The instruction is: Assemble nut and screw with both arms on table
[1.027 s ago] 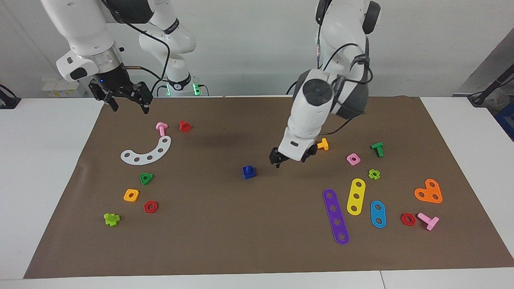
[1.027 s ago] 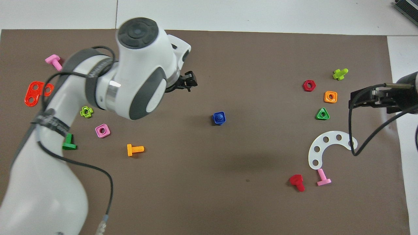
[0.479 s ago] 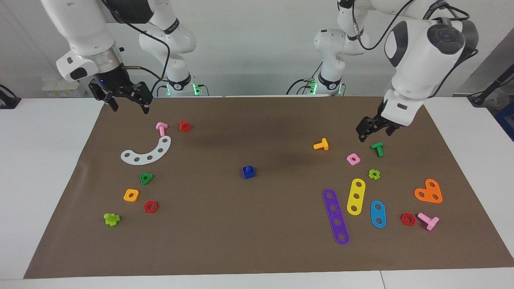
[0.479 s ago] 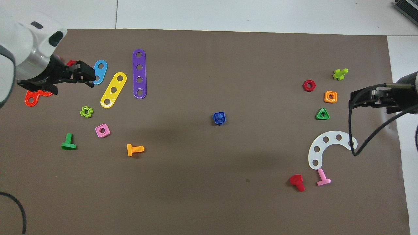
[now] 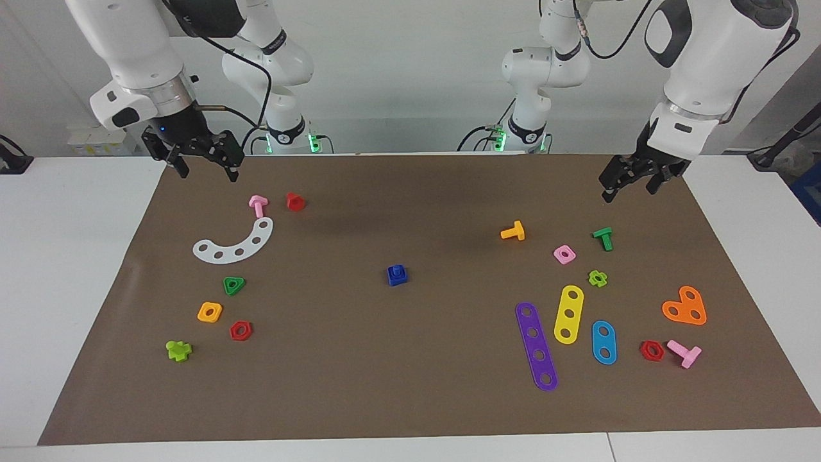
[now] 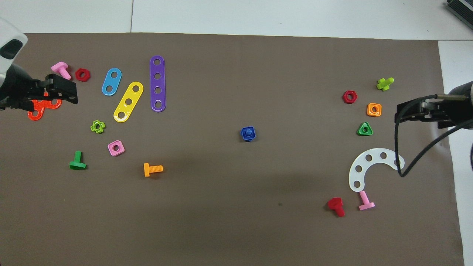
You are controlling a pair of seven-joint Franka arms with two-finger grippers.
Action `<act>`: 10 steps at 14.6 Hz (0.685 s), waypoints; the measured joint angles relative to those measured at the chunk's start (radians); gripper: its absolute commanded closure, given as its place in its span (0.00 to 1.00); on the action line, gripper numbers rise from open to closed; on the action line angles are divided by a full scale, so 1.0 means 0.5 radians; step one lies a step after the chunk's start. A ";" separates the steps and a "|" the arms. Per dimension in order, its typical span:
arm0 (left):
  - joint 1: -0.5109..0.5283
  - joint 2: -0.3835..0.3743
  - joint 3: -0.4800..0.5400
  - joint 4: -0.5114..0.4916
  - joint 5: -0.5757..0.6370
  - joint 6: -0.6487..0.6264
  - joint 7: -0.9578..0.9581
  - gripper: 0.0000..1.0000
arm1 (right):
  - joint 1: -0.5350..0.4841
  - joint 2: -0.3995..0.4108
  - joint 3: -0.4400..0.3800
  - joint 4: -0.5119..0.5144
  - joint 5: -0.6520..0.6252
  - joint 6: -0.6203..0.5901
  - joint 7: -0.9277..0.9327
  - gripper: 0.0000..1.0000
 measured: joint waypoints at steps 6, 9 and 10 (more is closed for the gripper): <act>0.000 -0.078 -0.023 0.001 0.001 -0.099 0.002 0.00 | 0.001 -0.008 0.040 0.001 0.000 0.000 0.000 0.00; 0.000 -0.091 -0.026 0.001 0.001 -0.082 0.086 0.00 | 0.001 -0.008 0.040 0.001 0.000 0.000 0.000 0.00; 0.000 -0.091 -0.025 0.000 0.001 -0.074 0.114 0.00 | 0.001 -0.008 0.040 0.001 0.000 0.000 0.000 0.00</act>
